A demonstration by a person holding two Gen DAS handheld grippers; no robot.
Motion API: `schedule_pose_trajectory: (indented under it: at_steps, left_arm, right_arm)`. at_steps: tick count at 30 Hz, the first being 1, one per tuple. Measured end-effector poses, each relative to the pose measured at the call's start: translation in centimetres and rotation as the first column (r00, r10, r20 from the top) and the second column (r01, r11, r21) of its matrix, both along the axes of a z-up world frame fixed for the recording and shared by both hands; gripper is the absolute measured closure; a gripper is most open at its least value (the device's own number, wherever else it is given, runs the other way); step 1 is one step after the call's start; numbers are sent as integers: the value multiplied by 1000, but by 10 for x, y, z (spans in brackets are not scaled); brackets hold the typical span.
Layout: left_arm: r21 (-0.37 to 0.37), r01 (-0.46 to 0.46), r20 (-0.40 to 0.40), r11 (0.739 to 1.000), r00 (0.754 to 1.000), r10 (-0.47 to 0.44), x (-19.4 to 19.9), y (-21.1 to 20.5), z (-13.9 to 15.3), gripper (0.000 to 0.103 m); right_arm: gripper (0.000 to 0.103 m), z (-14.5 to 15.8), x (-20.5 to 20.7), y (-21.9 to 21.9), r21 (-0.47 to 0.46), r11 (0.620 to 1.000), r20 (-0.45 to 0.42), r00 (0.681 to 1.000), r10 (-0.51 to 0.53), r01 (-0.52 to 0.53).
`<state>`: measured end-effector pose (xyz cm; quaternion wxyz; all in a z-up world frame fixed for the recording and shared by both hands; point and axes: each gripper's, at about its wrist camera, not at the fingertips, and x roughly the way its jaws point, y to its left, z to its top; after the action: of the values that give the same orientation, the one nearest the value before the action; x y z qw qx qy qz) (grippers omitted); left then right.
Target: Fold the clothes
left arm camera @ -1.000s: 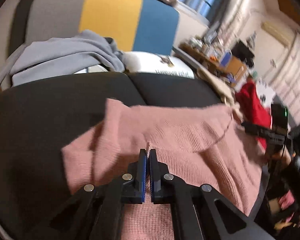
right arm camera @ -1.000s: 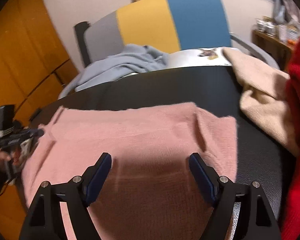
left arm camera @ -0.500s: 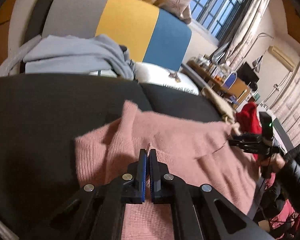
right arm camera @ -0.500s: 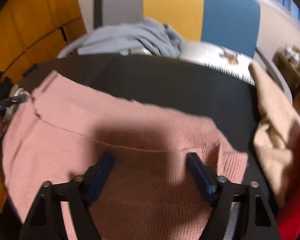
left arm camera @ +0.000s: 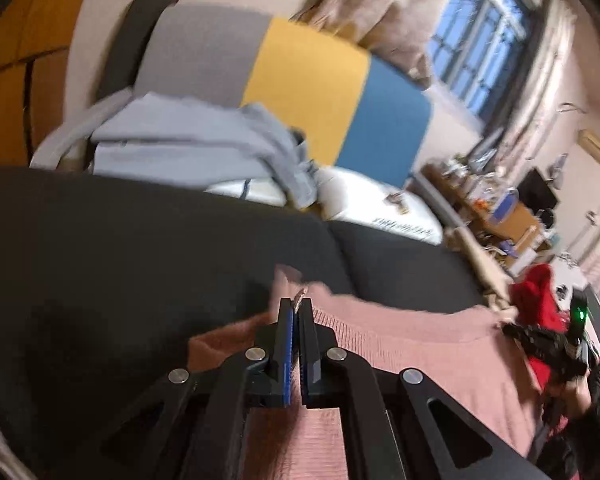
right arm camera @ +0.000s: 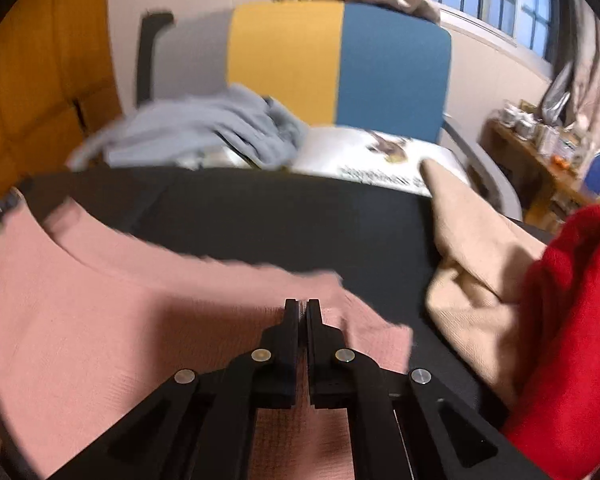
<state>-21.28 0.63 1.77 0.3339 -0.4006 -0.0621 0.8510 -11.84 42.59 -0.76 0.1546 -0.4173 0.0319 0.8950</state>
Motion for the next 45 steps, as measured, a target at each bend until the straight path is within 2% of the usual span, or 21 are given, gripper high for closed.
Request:
schedule_pose_trajectory:
  at_steps: [1,4,5,7,9,10,12,16,19,20,23,28,30,32,34,37,39,40,41,42,45]
  left_arm:
    - [-14,9,21,1000,1000,-9,-2,6,-9,101]
    - [-164,-21,50,986,998,29,-14,23,-40,101]
    - [-131,-36,95,991,994,49,-17,16,-48,101]
    - [-85,-76,111,993,990,85,-24,6,-44,101]
    - [-87,-126,84,988,988,133,-25,-8,-34,95]
    - [-73,-142,69,987,987,147,-20,-17,-28,87]
    - [-45,-173,41,984,984,175,-9,-38,-16,84]
    - [26,-188,44,982,981,187,23,-94,-9,74]
    - [40,-160,94,986,983,156,61,-118,-22,61]
    - [51,-153,135,987,980,145,71,-125,-30,56]
    - [68,-168,171,983,973,155,95,-137,-46,51]
    - [138,-221,212,965,959,190,116,-152,-59,46]
    - [128,-220,198,967,961,193,122,-151,-58,46]
    - [109,-207,178,972,966,186,126,-146,-55,41]
    - [125,-200,176,972,968,177,126,-141,-56,35]
    - [132,-205,161,970,970,183,122,-129,-58,29]
    - [73,-184,145,980,974,172,118,-117,-57,30]
    - [44,-173,138,984,977,165,115,-111,-57,35]
    - [14,-162,131,987,979,159,113,-105,-57,71]
    - [-16,-151,124,988,981,152,111,-99,-57,92]
    - [-88,-100,101,991,989,109,105,-94,-48,92]
  right_arm:
    - [99,-12,-3,3,11,1000,31,999,-23,22]
    - [99,-25,0,15,18,995,33,995,-99,98]
    - [100,-29,0,19,19,992,31,992,-125,124]
    - [100,-29,-1,19,39,991,36,991,-130,129]
    - [96,-28,-1,17,48,992,34,992,-120,118]
    - [95,-26,-1,17,43,992,28,993,-116,115]
    - [94,-23,5,21,-5,995,3,995,-104,104]
    - [67,1,36,22,-129,988,-103,990,-92,79]
    - [53,20,74,16,-223,974,-179,981,-76,35]
    - [47,23,87,14,-253,967,-191,979,-77,26]
    - [37,23,134,18,-368,929,-195,974,-117,37]
    - [35,-6,214,22,-483,860,-109,963,-245,164]
    - [35,-19,225,22,-534,829,-115,956,-269,168]
    - [35,-29,227,22,-569,807,-128,952,-280,161]
    - [34,-35,219,16,-573,806,-136,953,-271,147]
    - [34,-37,199,9,-514,848,-150,959,-239,131]
    - [42,-38,189,7,-480,866,-146,960,-240,143]
    - [60,-38,184,6,-454,877,-128,963,-237,156]
    - [77,-37,179,5,-408,897,-96,969,-228,171]
    - [80,-36,179,5,-379,909,-76,973,-218,174]
    - [85,-23,178,-5,-165,972,9,986,-165,164]
